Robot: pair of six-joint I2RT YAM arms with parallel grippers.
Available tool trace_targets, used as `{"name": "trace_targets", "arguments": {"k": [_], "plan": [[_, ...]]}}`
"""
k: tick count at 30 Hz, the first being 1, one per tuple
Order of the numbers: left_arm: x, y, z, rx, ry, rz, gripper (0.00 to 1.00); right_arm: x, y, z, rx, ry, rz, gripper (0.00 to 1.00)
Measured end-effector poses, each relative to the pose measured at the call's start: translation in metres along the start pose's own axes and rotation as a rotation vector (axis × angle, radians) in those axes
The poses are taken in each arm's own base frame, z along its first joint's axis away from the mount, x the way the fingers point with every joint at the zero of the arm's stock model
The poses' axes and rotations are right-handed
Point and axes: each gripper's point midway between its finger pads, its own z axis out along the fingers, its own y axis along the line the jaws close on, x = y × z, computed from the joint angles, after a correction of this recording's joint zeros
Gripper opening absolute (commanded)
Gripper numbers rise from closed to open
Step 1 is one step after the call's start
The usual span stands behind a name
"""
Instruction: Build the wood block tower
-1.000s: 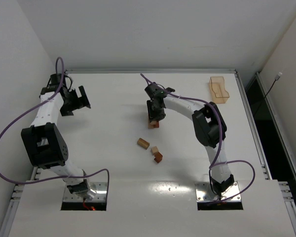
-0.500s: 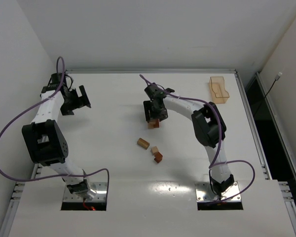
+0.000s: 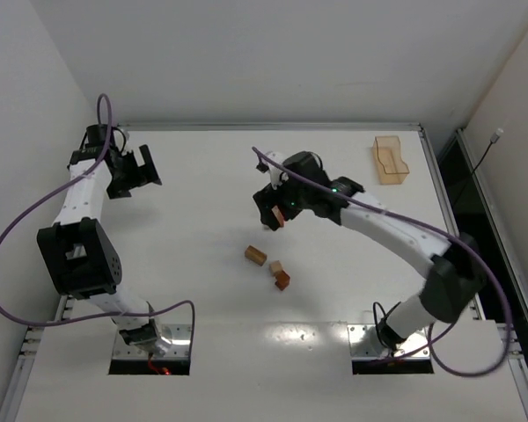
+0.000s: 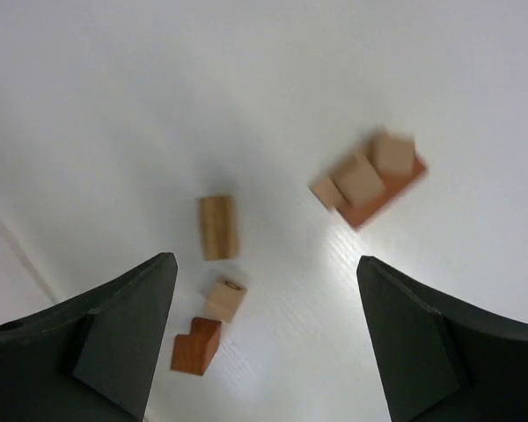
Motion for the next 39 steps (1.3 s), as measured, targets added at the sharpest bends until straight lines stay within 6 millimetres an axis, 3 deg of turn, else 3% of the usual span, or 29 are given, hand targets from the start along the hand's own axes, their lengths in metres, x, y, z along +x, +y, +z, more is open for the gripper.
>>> {"name": "trace_targets", "arguments": {"k": [3, 6, 8, 10, 11, 15, 17, 19, 24, 30, 34, 39], "plan": [[0.000, -0.001, -0.007, 0.006, -0.021, 0.009, 1.00, -0.045, 0.044, -0.060, -0.179, -0.215, -0.238, 0.81], [0.003, -0.001, -0.009, 0.007, -0.021, 0.014, 1.00, -0.066, 0.088, -0.087, -0.377, -0.280, -0.457, 0.82], [0.006, 0.000, -0.008, 0.006, -0.013, 0.014, 1.00, -0.062, 0.114, -0.076, -0.512, -0.232, -0.566, 0.82], [0.008, 0.000, -0.007, 0.003, -0.007, 0.013, 1.00, -0.043, 0.129, -0.042, -0.599, -0.127, -0.608, 0.82], [0.008, 0.001, -0.008, 0.000, -0.009, 0.014, 1.00, -0.024, 0.134, -0.018, -0.632, -0.042, -0.607, 0.82], [0.006, 0.006, -0.009, -0.030, -0.018, 0.014, 1.00, 0.064, 0.131, 0.062, -0.656, 0.285, -0.529, 0.77], [0.005, 0.009, -0.013, -0.051, -0.029, 0.020, 1.00, 0.097, 0.123, 0.081, -0.619, 0.397, -0.477, 0.77], [0.001, 0.012, -0.020, -0.070, -0.052, 0.027, 1.00, 0.107, 0.113, 0.087, -0.558, 0.441, -0.454, 0.75], [-0.007, 0.015, -0.040, -0.099, -0.114, 0.058, 1.00, 0.088, 0.096, 0.100, -0.414, 0.383, -0.424, 0.74], [-0.003, 0.018, -0.040, -0.111, -0.111, 0.065, 1.00, 0.087, 0.087, 0.102, -0.357, 0.359, -0.404, 0.73], [0.001, 0.018, -0.039, -0.112, -0.097, 0.070, 1.00, 0.069, 0.090, 0.084, -0.365, 0.281, -0.444, 0.75], [0.004, 0.016, -0.035, -0.091, -0.076, 0.089, 1.00, 0.035, 0.093, 0.034, -0.446, 0.094, -0.664, 0.78]]}}
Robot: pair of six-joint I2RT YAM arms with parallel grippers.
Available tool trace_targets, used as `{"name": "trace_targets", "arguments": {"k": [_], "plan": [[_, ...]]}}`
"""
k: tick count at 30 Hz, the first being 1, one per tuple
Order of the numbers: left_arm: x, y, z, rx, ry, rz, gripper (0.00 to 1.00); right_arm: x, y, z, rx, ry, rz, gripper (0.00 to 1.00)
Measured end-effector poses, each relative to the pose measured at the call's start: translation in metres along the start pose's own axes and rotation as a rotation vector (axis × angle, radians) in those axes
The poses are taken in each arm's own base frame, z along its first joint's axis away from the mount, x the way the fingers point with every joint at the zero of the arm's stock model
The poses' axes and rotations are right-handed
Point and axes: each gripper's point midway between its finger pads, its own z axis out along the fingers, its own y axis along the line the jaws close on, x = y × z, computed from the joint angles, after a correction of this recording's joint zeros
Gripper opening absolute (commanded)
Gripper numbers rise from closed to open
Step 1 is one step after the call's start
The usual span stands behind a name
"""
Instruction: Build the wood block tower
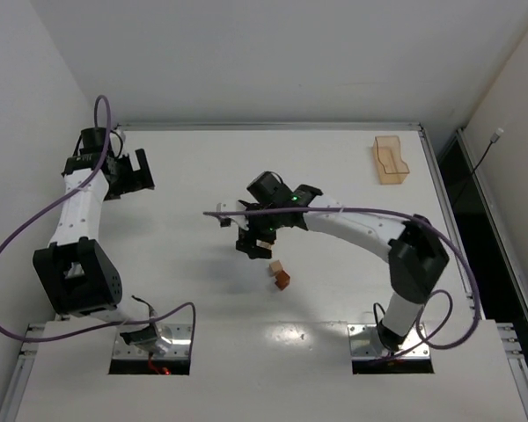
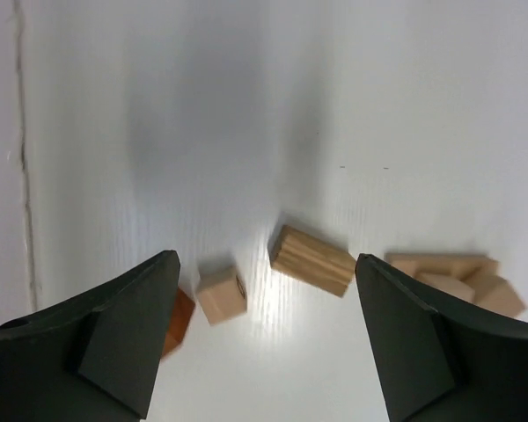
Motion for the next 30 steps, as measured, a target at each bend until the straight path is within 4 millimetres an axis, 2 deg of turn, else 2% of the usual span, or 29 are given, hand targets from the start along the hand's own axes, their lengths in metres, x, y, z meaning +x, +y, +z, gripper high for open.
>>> {"name": "trace_targets", "arguments": {"k": [3, 5, 8, 11, 16, 19, 24, 30], "plan": [[0.005, -0.005, 0.005, 0.034, 0.030, 0.020, 1.00, 0.004, 0.005, -0.031, -0.022, -0.056, -0.251, 0.78], [0.008, -0.007, 0.009, 0.053, 0.052, 0.026, 1.00, 0.024, 0.011, -0.049, -0.048, -0.061, -0.420, 0.78], [0.007, -0.013, 0.016, 0.086, 0.076, 0.028, 1.00, 0.054, 0.015, -0.057, -0.124, -0.036, -0.596, 0.78], [0.007, -0.018, 0.024, 0.117, 0.099, 0.021, 1.00, 0.072, 0.015, -0.050, -0.252, -0.029, -0.718, 0.77], [0.011, -0.021, 0.027, 0.133, 0.121, 0.009, 1.00, 0.069, -0.003, -0.020, -0.399, -0.065, -0.861, 0.77], [0.011, -0.021, 0.027, 0.132, 0.121, 0.009, 1.00, 0.069, -0.008, -0.009, -0.421, -0.084, -0.940, 0.74], [0.011, -0.018, 0.027, 0.121, 0.119, 0.006, 1.00, 0.071, -0.010, -0.003, -0.432, -0.098, -1.025, 0.68], [0.015, -0.015, 0.028, 0.108, 0.130, 0.004, 1.00, 0.074, -0.020, 0.012, -0.405, -0.098, -1.086, 0.65]]}}
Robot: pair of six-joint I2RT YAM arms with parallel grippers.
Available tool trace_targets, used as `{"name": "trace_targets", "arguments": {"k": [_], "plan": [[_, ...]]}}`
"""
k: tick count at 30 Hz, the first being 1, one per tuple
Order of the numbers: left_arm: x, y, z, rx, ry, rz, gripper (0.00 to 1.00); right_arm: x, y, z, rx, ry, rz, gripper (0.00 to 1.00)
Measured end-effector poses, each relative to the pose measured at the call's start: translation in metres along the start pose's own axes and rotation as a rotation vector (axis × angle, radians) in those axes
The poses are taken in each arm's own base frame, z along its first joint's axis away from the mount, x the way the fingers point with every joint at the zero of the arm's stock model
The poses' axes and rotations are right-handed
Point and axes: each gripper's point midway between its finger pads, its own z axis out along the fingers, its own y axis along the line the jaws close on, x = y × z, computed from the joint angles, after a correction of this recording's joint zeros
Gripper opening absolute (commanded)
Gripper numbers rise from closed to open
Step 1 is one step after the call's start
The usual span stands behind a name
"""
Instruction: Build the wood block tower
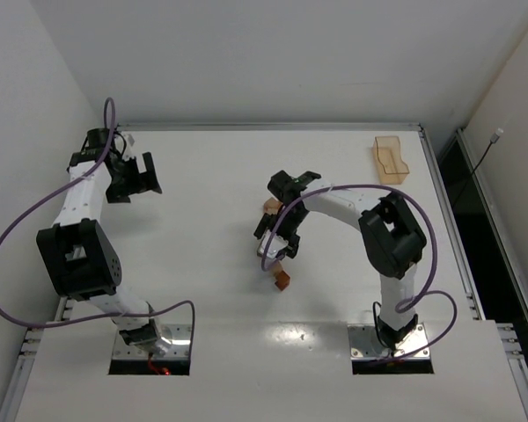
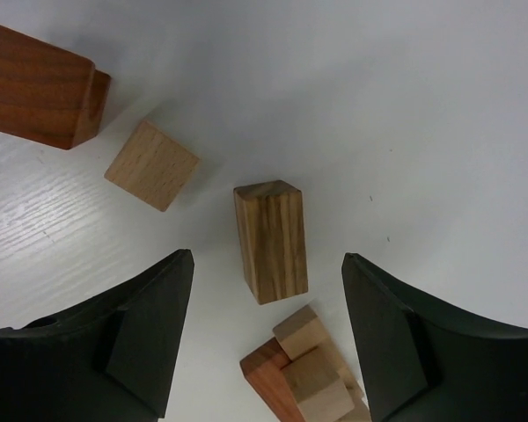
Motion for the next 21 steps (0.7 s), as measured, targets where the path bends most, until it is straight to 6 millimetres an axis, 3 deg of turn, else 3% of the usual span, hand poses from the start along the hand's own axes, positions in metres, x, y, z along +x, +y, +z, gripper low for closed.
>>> {"name": "trace_targets", "arguments": {"k": [6, 9, 15, 21], "plan": [[0.004, 0.003, 0.001, -0.013, 0.009, -0.002, 1.00, 0.019, 0.008, 0.023, -0.045, -0.004, 0.018, 0.64], [0.004, 0.004, 0.001, -0.019, 0.009, -0.002, 1.00, 0.027, 0.003, 0.029, -0.050, -0.003, 0.020, 0.64], [0.004, 0.005, 0.001, -0.027, 0.008, -0.002, 1.00, 0.038, -0.016, 0.029, -0.035, 0.008, 0.002, 0.51], [0.003, 0.010, 0.000, -0.038, 0.006, -0.011, 1.00, 0.042, -0.012, 0.032, -0.057, 0.010, 0.014, 0.41]]}}
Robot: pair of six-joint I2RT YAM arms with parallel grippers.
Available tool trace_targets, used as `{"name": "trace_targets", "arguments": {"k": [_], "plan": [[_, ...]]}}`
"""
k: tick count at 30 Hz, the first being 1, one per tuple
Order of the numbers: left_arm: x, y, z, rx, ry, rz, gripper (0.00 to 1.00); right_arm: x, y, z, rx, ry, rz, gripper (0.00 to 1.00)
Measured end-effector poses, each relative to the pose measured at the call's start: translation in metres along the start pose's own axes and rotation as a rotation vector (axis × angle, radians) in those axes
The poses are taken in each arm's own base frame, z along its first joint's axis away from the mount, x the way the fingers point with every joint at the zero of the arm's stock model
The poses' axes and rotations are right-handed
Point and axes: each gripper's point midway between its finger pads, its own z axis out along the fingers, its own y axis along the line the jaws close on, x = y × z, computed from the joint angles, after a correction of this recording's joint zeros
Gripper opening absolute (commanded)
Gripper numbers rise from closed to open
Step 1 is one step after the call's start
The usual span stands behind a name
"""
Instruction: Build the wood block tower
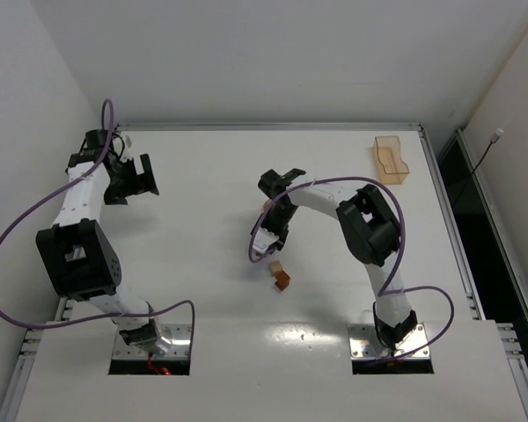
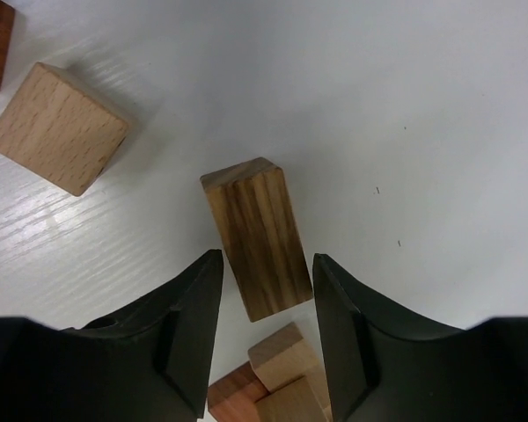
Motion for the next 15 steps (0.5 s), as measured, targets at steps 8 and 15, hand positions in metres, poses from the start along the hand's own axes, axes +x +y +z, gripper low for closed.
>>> {"name": "trace_targets", "arguments": {"k": [8, 15], "plan": [[0.000, 0.001, 0.005, -0.002, 0.012, -0.003, 1.00, -0.002, 0.009, 0.000, -0.031, -0.004, 0.019, 0.13], [0.001, 0.002, 0.006, -0.003, 0.020, -0.005, 1.00, -0.019, 0.017, -0.006, -0.042, -0.048, 0.114, 0.00]]}}
